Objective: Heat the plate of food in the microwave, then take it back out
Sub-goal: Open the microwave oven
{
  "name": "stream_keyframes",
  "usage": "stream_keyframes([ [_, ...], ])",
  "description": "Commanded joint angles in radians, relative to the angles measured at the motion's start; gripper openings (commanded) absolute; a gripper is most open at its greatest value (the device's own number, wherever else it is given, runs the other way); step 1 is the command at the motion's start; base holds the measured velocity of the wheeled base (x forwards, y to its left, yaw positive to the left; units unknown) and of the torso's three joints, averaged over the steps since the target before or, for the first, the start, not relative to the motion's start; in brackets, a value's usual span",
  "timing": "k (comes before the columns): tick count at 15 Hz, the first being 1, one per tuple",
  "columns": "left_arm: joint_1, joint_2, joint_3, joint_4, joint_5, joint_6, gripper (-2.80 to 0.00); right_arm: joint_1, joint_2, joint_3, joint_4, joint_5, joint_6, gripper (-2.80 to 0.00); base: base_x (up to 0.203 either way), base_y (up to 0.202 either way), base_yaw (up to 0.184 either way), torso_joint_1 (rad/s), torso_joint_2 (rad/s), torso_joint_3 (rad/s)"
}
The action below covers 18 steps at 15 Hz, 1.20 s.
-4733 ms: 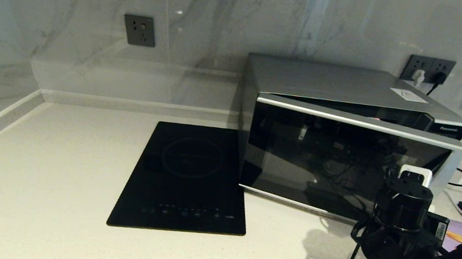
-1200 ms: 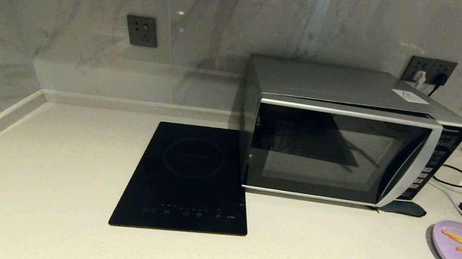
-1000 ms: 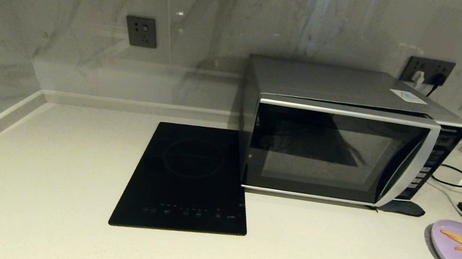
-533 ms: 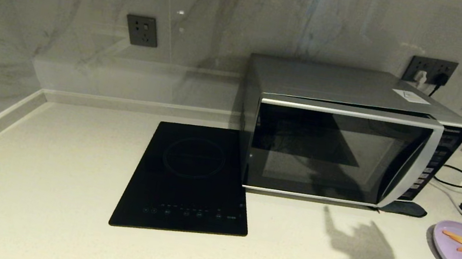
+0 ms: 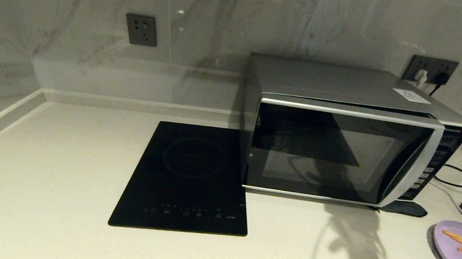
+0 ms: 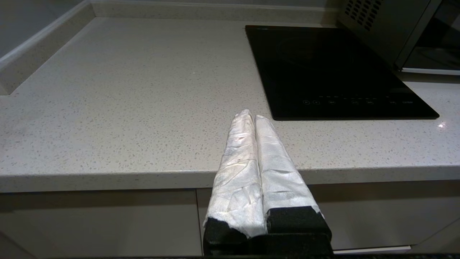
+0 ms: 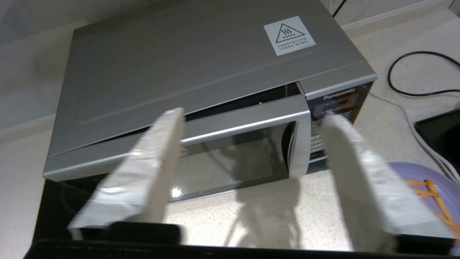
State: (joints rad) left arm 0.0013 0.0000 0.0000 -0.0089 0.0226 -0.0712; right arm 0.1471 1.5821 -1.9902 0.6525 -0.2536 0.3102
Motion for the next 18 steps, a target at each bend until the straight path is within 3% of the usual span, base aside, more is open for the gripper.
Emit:
stream_keyframes([
  [1,0.000,0.002,0.000,0.000,0.000,-0.001,-2.80,-0.003,0.044,0.001,-0.019,0.001,0.002,-2.80,0.000,0.000,0.000,0.000,0.00,0.000],
  [6,0.000,0.002,0.000,0.000,0.000,-0.001,-2.80,-0.008,0.115,0.000,-0.052,0.001,0.003,-2.80,0.000,0.000,0.000,0.000,0.00,0.000],
  [18,0.000,0.002,0.000,0.000,0.000,-0.001,-2.80,-0.110,0.337,-0.001,-0.117,0.025,-0.009,-2.80,0.000,0.000,0.000,0.000,0.00,0.000],
])
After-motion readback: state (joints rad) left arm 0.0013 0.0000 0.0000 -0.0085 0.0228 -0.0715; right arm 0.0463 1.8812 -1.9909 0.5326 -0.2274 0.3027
